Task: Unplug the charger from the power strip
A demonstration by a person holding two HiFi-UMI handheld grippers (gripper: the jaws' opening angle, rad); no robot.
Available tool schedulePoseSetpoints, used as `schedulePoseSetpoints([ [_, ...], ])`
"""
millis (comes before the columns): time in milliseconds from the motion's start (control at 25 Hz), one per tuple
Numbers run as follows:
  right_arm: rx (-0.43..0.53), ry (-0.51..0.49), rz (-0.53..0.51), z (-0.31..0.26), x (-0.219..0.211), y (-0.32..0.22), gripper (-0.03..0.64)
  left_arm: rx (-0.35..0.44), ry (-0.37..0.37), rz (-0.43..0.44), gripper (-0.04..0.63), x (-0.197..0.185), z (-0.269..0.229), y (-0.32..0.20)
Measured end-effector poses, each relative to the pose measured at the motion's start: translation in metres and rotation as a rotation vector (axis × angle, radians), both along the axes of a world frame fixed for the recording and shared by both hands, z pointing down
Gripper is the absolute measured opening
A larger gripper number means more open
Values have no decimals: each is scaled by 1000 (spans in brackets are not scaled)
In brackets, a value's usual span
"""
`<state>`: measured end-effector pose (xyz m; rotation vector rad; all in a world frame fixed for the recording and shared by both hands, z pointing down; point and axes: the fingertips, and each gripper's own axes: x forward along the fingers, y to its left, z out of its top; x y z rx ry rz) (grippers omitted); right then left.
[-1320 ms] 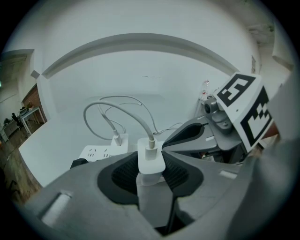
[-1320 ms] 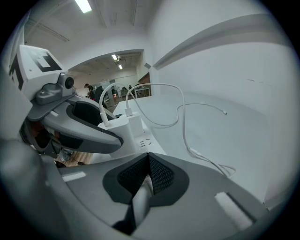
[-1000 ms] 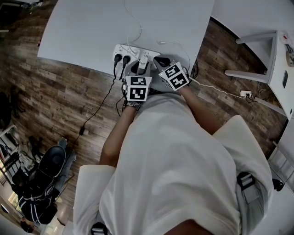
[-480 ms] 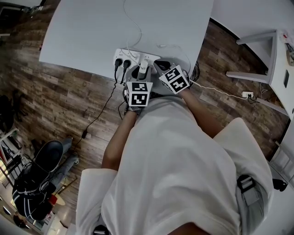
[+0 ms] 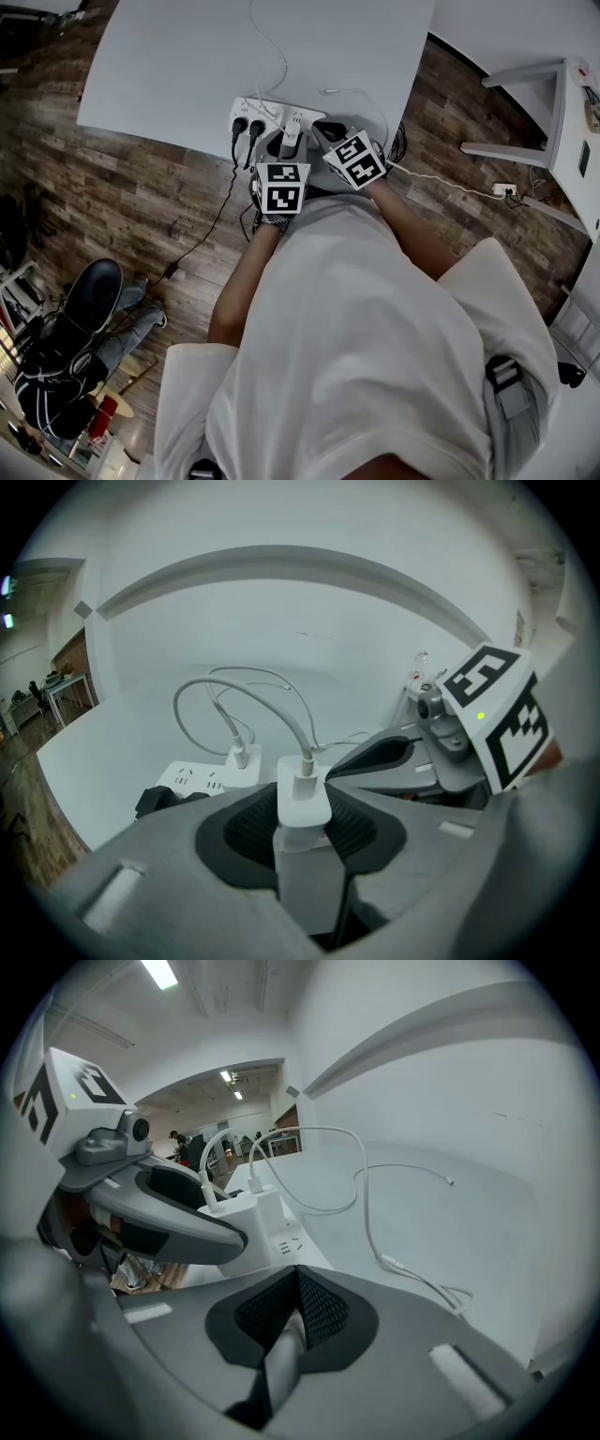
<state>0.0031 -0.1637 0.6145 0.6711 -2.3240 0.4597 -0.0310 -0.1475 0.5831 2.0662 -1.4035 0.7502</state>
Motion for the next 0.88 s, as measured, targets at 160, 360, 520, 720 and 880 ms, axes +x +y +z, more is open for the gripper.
schedulePoseSetpoints([
  [160,12,-6,6,0,2,-2,3,1,-3,3,147,1,0,-2],
  [360,9,-7,5,-1,3,-1,3,16,-2,9,147,2,-1,2],
  [520,5,-8,5,-2,2,-2,3,22,-3,10,147,1,-2,1],
  [720,21,0,9,-2,2,-3,3,-7,5,22,147,2,0,-1],
  [880,35,1,13,-2,1,-3,3,-21,3,32,147,2,0,-3],
])
